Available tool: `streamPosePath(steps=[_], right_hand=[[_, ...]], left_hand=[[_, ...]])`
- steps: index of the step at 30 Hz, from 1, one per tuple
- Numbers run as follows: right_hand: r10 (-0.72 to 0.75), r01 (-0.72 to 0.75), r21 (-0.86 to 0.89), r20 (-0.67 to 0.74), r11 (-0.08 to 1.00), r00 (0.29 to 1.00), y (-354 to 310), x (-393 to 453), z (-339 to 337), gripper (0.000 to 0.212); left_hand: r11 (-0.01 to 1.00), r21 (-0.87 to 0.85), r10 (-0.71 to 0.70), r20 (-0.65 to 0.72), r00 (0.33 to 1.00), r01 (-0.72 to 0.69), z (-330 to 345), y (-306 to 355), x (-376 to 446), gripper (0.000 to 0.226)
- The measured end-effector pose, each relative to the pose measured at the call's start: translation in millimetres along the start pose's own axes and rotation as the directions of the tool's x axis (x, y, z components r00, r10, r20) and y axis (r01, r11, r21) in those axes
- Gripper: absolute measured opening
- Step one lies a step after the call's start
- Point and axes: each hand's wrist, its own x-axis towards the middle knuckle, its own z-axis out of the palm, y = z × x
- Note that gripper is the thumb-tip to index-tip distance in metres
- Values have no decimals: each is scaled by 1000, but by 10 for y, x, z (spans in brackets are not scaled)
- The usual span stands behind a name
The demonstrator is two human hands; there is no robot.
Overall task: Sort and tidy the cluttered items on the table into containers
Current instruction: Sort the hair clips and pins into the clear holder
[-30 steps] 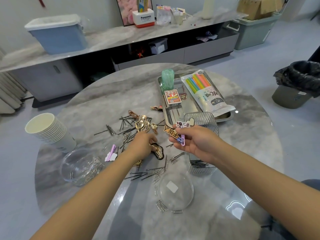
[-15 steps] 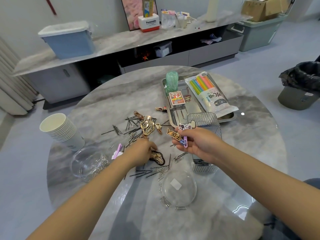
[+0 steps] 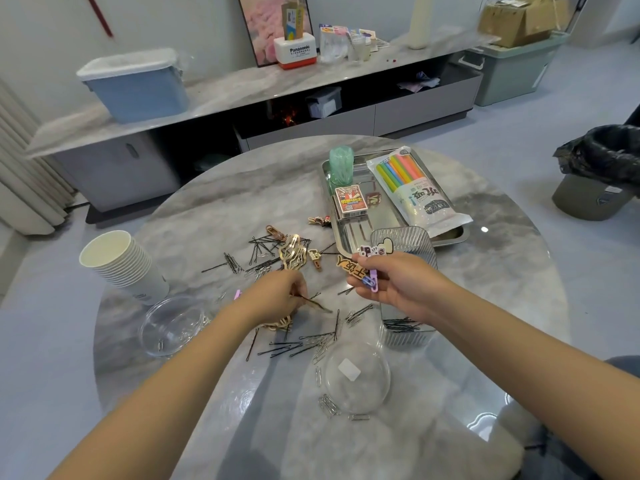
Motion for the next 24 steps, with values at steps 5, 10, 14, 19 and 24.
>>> streamPosePath(steps=[5, 10, 14, 19, 24], right_hand=[[-44, 42, -49, -42, 998, 998, -111, -43, -111, 15], [-168, 163, -44, -151, 986, 974, -309, -160, -306, 11], [-229, 225, -44, -210, 973, 950, -358, -205, -440, 17], [-247, 216, -140, -272, 966, 930, -361, -202, -554, 15], [-265, 206, -207, -315, 956, 911, -359, -189, -605, 20]], left_hand=[[947, -320, -3, -69, 998, -19, -308, 260, -111, 8], [881, -450, 95, -133, 987, -145, -433, 706, -158, 4], [891, -413, 129, -165, 978, -187, -290, 1039, -86, 7], [910, -381, 113, -144, 983, -161, -133, 1191, 44, 13], [941, -295, 109, -194, 975, -164, -71, 1285, 94, 19]])
